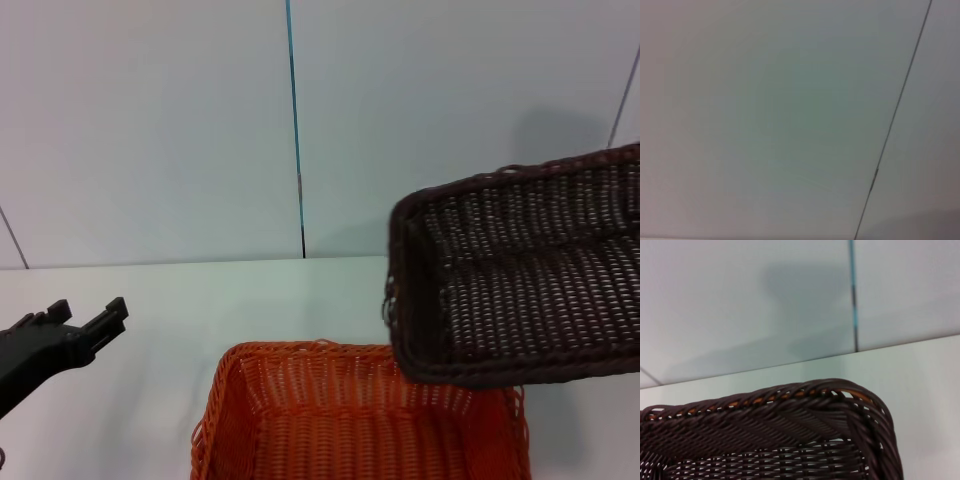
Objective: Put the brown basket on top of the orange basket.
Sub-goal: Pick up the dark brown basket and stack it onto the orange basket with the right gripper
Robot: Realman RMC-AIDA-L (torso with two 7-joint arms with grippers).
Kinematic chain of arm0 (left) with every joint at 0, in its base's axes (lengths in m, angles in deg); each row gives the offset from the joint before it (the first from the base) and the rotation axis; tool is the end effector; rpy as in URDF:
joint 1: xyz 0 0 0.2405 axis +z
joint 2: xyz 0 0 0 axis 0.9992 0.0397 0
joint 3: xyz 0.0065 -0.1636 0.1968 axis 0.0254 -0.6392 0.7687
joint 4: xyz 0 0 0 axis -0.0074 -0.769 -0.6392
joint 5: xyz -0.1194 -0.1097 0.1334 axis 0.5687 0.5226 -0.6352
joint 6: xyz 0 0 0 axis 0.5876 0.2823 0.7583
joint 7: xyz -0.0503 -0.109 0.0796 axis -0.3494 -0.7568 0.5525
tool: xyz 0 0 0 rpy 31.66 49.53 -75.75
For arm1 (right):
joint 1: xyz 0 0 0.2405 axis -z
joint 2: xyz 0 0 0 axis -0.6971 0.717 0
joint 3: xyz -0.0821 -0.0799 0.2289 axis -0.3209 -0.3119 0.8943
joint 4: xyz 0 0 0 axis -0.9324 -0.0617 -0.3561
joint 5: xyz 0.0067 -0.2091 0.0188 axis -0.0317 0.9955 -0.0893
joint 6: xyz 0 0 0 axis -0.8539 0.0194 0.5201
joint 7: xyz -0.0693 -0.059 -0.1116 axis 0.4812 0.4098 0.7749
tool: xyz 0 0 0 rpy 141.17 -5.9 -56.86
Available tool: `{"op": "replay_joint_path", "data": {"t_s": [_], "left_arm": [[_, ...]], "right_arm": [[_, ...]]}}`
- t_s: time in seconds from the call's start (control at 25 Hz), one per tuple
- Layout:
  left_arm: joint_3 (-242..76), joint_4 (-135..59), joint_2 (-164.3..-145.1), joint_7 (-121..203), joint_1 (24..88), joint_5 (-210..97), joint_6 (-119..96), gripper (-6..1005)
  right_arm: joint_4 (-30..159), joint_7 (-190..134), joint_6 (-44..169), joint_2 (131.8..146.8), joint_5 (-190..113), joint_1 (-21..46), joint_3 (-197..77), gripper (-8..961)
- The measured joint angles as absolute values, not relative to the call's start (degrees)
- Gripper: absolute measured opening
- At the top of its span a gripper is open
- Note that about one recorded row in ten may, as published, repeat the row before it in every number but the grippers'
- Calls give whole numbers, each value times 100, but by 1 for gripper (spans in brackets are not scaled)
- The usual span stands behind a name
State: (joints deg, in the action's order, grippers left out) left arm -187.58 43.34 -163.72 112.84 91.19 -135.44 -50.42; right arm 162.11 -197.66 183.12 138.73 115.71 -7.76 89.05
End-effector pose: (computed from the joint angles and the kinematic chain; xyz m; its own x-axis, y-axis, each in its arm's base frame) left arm -0.2728 0.3193 0.0480 0.5536 0.3204 0.7687 0.8326 -0.2344 -0.5019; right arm 0.1421 0.3830 0.2044 -0.2938 0.8333 0.4682 0.8266 -0.0245 0.5623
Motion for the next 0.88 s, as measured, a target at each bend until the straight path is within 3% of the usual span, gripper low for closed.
{"op": "replay_joint_path", "data": {"t_s": [0.44, 0.88], "left_arm": [[-18746, 4418, -16365, 11279, 9204, -13543, -5063, 761], [-18722, 4538, -16360, 11263, 9242, -13690, -5134, 760]], "right_arm": [[17829, -19772, 18548, 14563, 11580, -267, 8859, 128], [18302, -19775, 18506, 14768, 11554, 226, 8972, 128]]}}
